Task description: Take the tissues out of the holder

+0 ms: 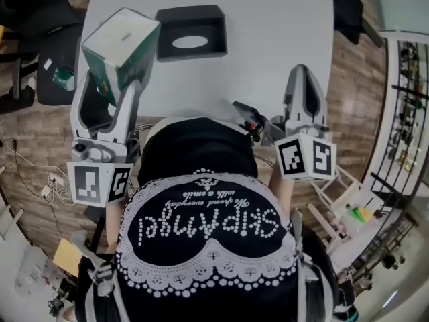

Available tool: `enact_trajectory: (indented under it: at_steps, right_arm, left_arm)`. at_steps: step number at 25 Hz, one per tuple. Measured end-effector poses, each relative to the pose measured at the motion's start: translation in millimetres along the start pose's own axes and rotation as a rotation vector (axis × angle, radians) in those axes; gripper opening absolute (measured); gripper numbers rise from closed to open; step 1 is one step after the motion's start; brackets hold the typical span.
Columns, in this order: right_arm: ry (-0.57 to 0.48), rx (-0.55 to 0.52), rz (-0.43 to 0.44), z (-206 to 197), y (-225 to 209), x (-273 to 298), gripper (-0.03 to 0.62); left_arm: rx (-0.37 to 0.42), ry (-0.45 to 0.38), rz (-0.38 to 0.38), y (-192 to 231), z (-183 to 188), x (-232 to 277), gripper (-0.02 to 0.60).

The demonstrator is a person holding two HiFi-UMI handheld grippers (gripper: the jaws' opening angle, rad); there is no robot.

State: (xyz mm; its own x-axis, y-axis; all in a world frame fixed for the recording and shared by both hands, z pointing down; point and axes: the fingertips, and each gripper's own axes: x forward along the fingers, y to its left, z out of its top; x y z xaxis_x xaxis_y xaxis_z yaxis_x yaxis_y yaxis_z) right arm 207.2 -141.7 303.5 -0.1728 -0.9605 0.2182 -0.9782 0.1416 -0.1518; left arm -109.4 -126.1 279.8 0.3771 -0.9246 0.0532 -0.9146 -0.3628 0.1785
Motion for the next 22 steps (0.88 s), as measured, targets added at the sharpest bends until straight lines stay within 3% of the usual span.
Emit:
enact_trajectory:
  at_steps: [22]
  right_arm:
    - [0.016,-0.004,-0.001,-3.2,1.5,3.5,0.035]
  left_arm:
    - [-0.013,-0.001,-0.019,-2.1,2.7,3.7,0.336]
